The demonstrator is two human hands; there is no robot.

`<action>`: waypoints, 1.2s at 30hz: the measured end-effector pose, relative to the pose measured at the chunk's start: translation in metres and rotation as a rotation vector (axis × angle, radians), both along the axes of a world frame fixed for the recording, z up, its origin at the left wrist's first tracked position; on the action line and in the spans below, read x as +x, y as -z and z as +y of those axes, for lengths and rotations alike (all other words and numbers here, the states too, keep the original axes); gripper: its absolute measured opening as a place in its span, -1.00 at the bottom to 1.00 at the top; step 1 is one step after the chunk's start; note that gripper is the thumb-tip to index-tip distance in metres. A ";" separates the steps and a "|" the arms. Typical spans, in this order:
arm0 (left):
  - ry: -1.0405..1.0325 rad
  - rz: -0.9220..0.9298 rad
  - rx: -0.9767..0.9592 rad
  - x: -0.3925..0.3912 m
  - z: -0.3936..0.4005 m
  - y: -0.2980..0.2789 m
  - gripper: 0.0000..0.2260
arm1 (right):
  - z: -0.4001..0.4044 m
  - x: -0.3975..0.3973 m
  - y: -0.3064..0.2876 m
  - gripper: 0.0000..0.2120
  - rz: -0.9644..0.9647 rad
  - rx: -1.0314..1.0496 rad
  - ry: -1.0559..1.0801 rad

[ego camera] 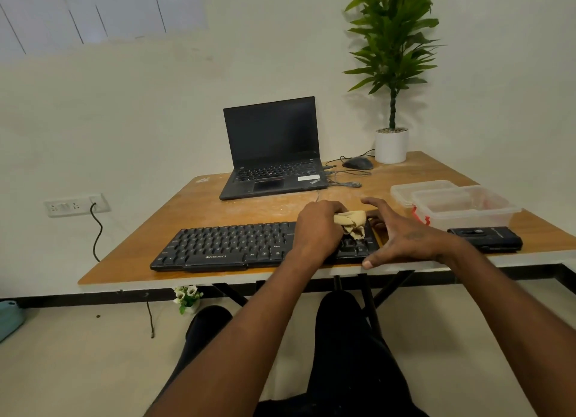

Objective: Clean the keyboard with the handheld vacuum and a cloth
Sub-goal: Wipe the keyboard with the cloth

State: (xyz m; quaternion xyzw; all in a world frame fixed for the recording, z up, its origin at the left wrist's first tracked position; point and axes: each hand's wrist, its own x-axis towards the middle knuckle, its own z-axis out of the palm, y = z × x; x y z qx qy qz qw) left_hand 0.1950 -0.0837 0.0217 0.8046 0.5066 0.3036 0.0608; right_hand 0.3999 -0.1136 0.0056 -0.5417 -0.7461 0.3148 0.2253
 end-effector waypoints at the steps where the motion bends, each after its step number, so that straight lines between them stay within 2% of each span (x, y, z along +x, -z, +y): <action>1: 0.019 0.005 -0.004 -0.003 -0.002 0.000 -0.66 | 0.000 0.000 -0.001 0.33 0.009 -0.004 -0.002; 9: 0.151 0.023 -0.151 -0.027 -0.012 -0.008 -0.67 | 0.004 0.001 0.000 0.28 0.016 -0.015 -0.015; 15: 0.016 -0.046 -0.012 -0.015 0.006 -0.003 -0.71 | 0.004 0.001 0.000 0.28 -0.027 -0.008 -0.004; 19: -0.061 -0.051 -0.003 -0.022 0.015 -0.005 -0.66 | 0.004 0.002 0.003 0.24 0.001 -0.019 -0.011; 31: 0.088 -0.016 -0.128 -0.049 -0.014 0.002 -0.56 | 0.003 0.001 0.000 0.22 0.010 -0.010 -0.034; 36: 0.085 -0.055 -0.070 -0.023 -0.005 -0.001 -0.68 | 0.003 0.000 0.002 0.27 -0.009 -0.010 -0.029</action>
